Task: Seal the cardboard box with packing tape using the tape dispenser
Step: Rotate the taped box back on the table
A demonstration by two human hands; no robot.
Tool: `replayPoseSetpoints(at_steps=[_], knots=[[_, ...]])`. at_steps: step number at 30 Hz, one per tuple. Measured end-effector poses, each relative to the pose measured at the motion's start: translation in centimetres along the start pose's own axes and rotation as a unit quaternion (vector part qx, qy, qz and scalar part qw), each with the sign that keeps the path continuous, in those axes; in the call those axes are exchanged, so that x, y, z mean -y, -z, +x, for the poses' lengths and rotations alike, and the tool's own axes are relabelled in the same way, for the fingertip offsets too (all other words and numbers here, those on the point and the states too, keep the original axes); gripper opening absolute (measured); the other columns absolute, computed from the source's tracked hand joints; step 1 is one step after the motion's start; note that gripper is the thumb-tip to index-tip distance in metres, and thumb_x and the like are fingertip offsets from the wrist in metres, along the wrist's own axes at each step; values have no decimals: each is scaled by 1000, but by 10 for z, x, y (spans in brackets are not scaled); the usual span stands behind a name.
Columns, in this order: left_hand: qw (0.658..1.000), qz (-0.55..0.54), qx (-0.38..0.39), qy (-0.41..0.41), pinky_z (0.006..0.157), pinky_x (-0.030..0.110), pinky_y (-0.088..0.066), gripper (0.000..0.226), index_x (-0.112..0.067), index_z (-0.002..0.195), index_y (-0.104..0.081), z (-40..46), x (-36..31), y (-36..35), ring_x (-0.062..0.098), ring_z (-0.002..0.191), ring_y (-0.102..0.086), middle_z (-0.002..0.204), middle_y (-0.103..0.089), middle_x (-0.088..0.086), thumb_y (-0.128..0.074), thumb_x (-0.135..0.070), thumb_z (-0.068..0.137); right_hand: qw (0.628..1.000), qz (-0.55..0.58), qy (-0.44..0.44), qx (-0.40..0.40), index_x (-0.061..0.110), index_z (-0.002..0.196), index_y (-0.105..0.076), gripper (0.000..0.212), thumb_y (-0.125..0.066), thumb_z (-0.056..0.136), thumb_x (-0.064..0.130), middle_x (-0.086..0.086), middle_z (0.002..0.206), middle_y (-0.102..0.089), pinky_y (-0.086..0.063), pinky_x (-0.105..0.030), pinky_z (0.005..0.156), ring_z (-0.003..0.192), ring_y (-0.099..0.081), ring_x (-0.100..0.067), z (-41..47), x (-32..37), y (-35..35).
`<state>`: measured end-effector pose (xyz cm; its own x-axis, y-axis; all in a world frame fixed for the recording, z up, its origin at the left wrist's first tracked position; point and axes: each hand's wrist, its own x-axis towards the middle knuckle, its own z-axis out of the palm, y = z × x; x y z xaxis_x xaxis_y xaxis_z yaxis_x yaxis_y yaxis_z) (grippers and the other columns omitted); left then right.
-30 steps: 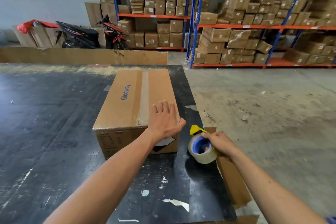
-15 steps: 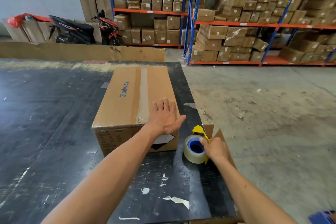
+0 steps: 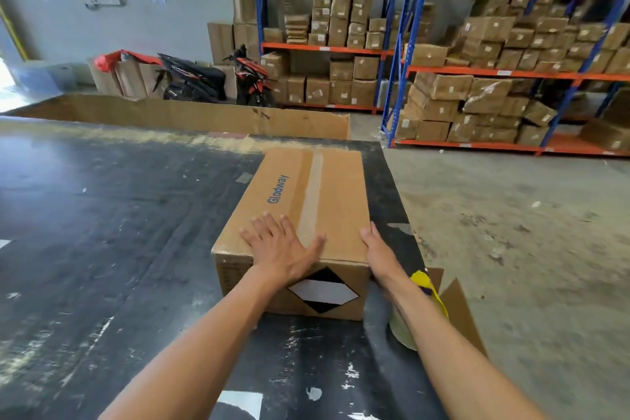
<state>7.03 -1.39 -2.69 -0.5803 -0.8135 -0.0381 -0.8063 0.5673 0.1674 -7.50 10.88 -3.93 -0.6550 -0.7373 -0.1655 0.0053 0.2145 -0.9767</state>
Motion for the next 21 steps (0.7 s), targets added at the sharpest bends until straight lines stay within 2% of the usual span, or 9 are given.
replayPoseSetpoints(at_steps=[3,5,7,9,11,14,17,18,21], knots=[[998,26,10,-62,115,67,7,112,-10,159,-4,14,36,8,47,151,6,164,7,27,-4,-90,80,1000,-19,-14,-3,32,159,-3,67,-28,100,51,9,159,-26,-24,-39,119,145,-27,-15,-7,-10,-30],[992,51,32,-109,119,63,8,112,-13,160,-1,24,65,18,42,152,7,165,7,23,-1,-90,78,999,-46,-29,-5,28,158,13,76,-27,98,54,1,167,-6,-16,-44,122,151,-13,-20,-20,-11,-54],[982,106,29,-151,119,61,11,115,-14,160,-2,30,86,32,37,153,5,166,5,21,6,-91,75,995,-71,-64,10,23,156,19,78,-28,102,52,-4,168,-1,-16,-42,121,152,-12,-26,-35,-9,-69],[975,141,4,-169,118,61,15,118,-12,159,1,32,90,42,34,153,8,166,8,21,8,-92,73,994,-91,-58,-7,17,157,16,82,-33,102,52,-7,168,3,-16,-42,121,153,-9,-29,-38,2,-67],[982,98,-2,-160,117,61,17,118,-12,158,8,24,75,46,34,152,15,163,19,19,2,-94,73,987,-139,-4,-76,13,157,13,86,-36,100,54,-10,167,11,-8,-46,122,153,1,-29,-22,17,-49],[991,19,39,-127,117,63,16,124,-11,157,12,2,33,31,37,149,20,160,26,18,-4,-98,70,933,-328,71,-129,14,159,5,81,-30,100,57,-11,166,14,6,-51,122,152,16,-28,21,34,-4],[993,2,71,-91,115,65,15,130,-10,158,12,-9,12,10,39,149,23,161,24,21,-3,-100,64,838,-533,117,-26,20,160,-2,71,-18,101,56,-4,167,11,13,-53,120,151,19,-26,55,30,19],[994,3,72,-87,115,65,15,133,-11,158,11,-8,14,8,39,149,22,162,21,21,-2,-101,62,816,-562,138,6,22,160,-6,66,-15,102,53,-3,168,8,13,-54,120,151,17,-25,56,26,17],[989,18,84,-120,118,62,12,138,-14,159,9,-1,38,17,37,151,19,164,19,18,2,-103,54,828,-537,163,11,23,159,-13,61,-12,103,48,1,168,-3,10,-53,121,153,7,-22,45,15,-1]])
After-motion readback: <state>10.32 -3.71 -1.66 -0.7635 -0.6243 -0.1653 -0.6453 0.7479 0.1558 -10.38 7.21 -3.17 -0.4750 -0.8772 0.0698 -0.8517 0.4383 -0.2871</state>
